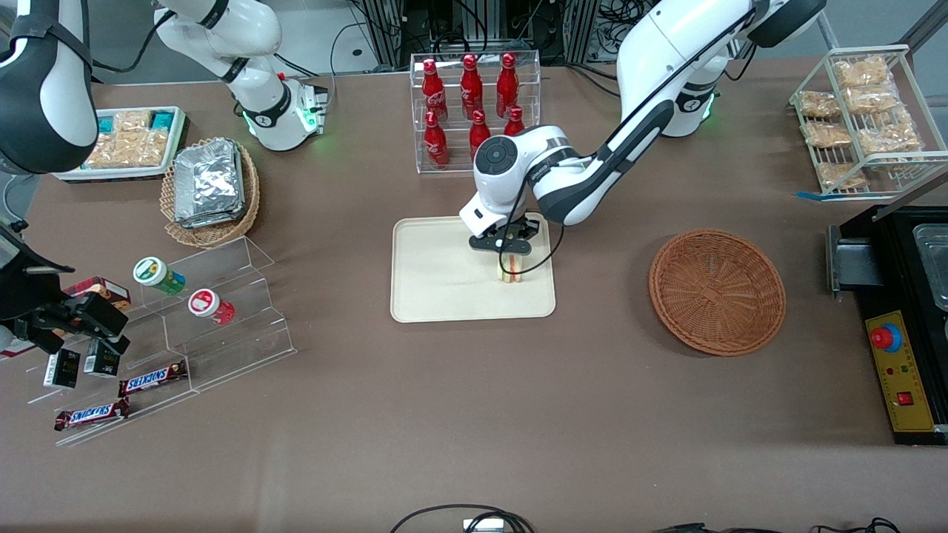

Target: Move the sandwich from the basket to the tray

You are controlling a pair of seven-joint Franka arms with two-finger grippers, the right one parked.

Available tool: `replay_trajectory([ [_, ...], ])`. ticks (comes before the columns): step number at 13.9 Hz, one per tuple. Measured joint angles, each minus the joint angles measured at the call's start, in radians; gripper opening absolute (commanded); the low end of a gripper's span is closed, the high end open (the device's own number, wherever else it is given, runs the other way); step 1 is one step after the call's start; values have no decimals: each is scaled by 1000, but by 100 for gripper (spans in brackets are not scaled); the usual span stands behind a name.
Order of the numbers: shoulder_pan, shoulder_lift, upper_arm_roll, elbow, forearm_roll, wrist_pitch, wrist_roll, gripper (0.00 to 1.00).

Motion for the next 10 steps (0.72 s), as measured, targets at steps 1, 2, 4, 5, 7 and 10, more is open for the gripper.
replay_trajectory([
  [1, 0, 4, 0, 0, 1, 0, 0, 68],
  [2, 0, 6, 1, 0, 1, 0, 0, 83],
  [4, 0, 12, 2, 0, 2, -1, 0, 99],
  [5, 0, 13, 2, 1, 2, -1, 0, 99],
  [7, 1, 12, 4, 12, 2, -2, -2, 99],
  [10, 16, -12, 8, 63, 2, -32, -36, 99],
])
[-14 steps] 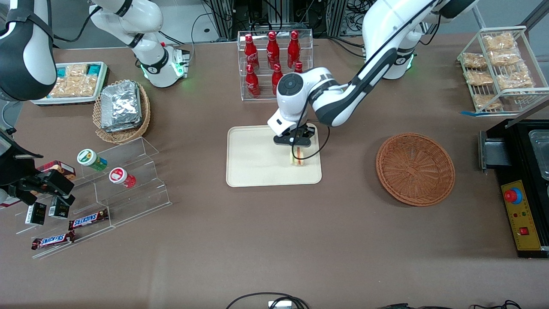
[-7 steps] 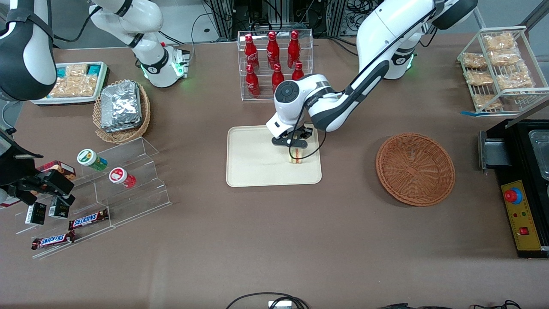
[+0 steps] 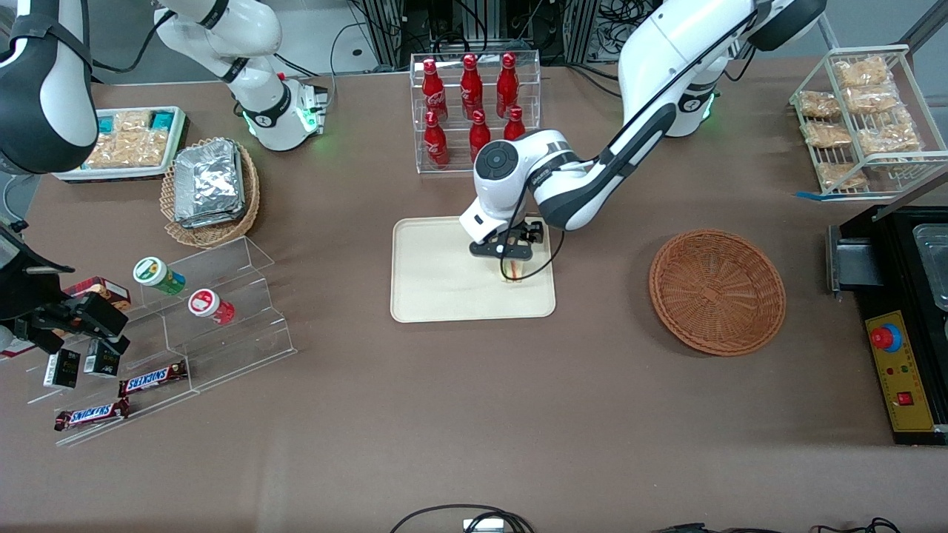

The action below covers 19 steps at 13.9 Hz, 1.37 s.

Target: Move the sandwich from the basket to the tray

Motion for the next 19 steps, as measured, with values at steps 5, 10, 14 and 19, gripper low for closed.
replay_trajectory([
  [5, 119, -80, 3, 131, 0, -166, -26, 99],
  [10, 255, -108, 4, 252, 0, -368, -25, 100],
  [14, 310, -133, 3, 304, -27, -415, 20, 100],
  [19, 350, -238, 109, 309, -176, -463, 279, 100],
])
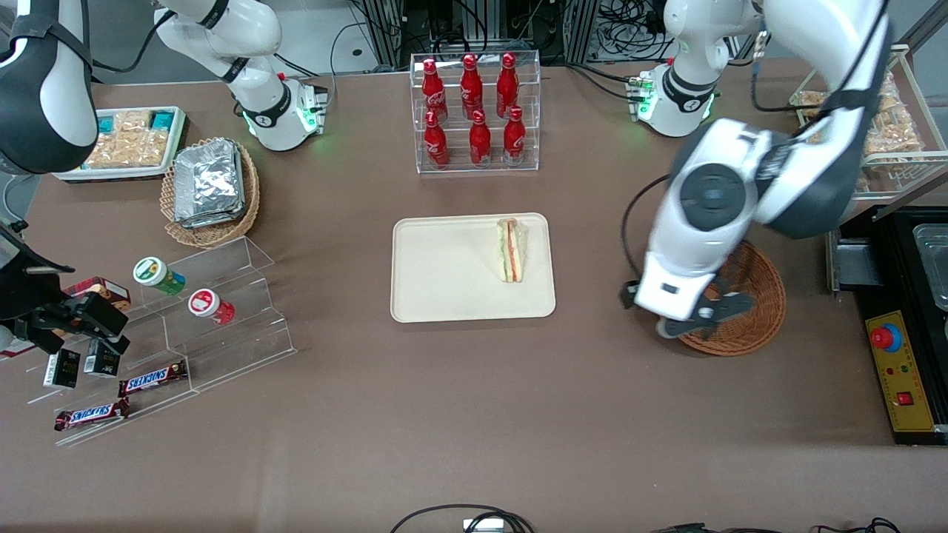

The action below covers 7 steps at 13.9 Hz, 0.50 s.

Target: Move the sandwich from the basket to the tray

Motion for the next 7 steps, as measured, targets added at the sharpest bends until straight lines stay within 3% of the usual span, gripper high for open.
replay_trajectory([
  [4, -1, -140, 189, -4, -159, -102, 310, 100],
  [7, -2, -227, 284, -6, -231, -184, 488, 100],
])
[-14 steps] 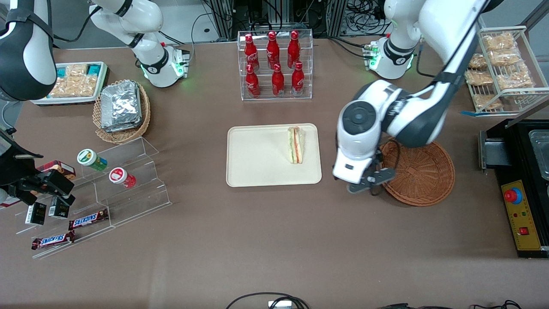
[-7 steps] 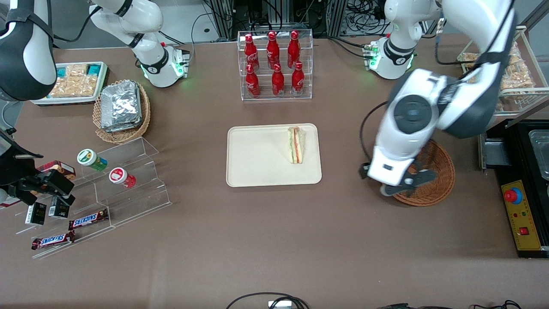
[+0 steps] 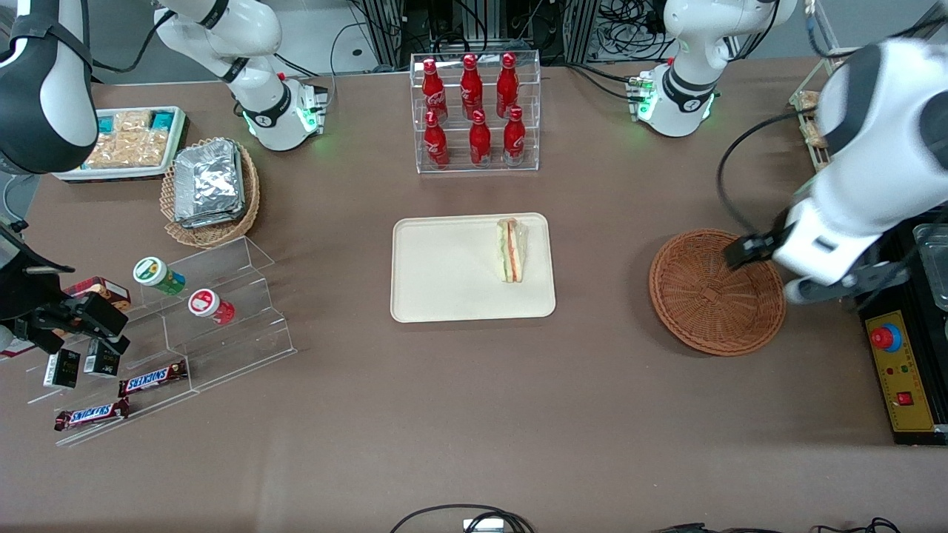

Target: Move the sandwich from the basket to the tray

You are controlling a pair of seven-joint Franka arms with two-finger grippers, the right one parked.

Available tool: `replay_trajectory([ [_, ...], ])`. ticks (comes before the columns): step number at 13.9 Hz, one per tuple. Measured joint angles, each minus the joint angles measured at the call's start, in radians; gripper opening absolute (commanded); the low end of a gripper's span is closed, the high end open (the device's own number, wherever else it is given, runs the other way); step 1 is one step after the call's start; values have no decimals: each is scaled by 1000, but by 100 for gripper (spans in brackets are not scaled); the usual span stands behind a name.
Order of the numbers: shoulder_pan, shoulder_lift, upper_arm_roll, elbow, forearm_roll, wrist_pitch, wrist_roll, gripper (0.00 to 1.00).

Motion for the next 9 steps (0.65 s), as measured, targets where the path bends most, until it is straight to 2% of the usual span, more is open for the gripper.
replay_trajectory([
  [4, 0, -73, 54, -4, -29, -68, 226, 100],
  [9, -1, -103, 59, -5, -33, -98, 317, 100],
])
